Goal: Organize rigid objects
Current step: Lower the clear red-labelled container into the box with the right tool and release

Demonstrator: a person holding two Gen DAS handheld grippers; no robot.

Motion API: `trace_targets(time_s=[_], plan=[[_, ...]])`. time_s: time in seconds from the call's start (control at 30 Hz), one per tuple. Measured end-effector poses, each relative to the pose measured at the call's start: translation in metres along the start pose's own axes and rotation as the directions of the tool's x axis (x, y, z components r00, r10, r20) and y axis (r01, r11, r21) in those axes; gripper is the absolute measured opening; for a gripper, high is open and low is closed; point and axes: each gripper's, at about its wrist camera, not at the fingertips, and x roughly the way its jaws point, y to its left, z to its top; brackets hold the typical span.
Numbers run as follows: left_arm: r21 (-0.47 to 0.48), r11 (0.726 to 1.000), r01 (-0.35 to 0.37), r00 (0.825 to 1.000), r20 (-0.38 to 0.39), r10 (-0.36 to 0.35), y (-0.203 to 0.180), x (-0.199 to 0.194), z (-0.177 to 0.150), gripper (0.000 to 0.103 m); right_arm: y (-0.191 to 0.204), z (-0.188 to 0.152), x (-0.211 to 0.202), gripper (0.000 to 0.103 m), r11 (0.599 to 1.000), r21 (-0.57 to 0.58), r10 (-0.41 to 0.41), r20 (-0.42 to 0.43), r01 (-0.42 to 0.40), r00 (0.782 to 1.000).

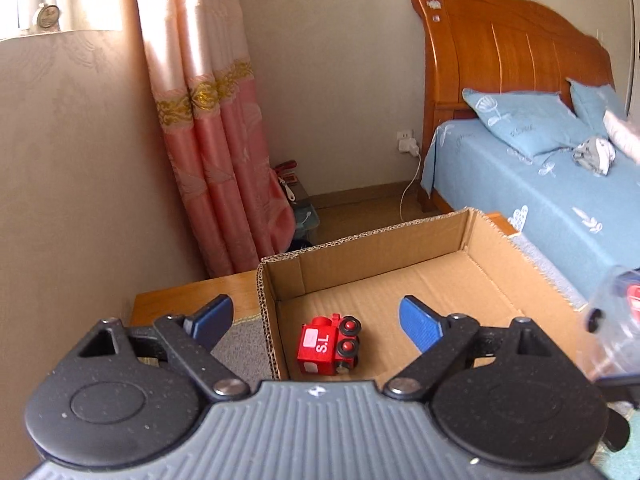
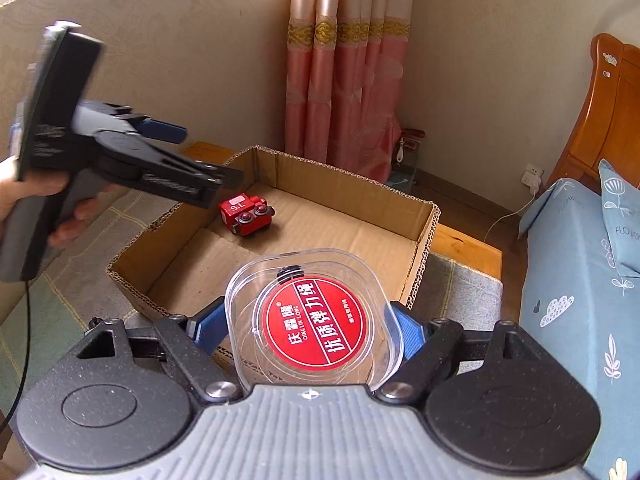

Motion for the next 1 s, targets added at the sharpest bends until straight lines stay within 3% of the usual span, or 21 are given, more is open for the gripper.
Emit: trace_targets(time_s=[0.23,0.57,0.63,1.0], plan=[[0.007,1.0,0.007,0.999,0.035,-0.008,0.001,-0.049,-0.016,0.102,-0.005,0.02,0.011,0.086,1.0,0.002,0.0,-0.006,0.0,1.0],[0.014,1.0,-0.002,1.0,0.012,0.001,-0.005,-0.093,-0.064,0.102,-0.013,0.06,0.043,0.09,0.996,0.01,-0.093,0.021,0.093,0.995],[-0.001,1.0,0.001,1.0,0.005,-0.001,-0.005,-0.095,-0.073,0.102,-0.014,0.061,0.049,0.103,0.993,0.014,-0.119,0.013,0.119,0.993],[-0.011,1.0,0.015,0.999,-0.034,-0.015,-0.011,-0.108,-0.1,0.102,-0.006,0.038,0.014,0.103,0.996,0.034,-0.086,0.032,0.085,0.996]])
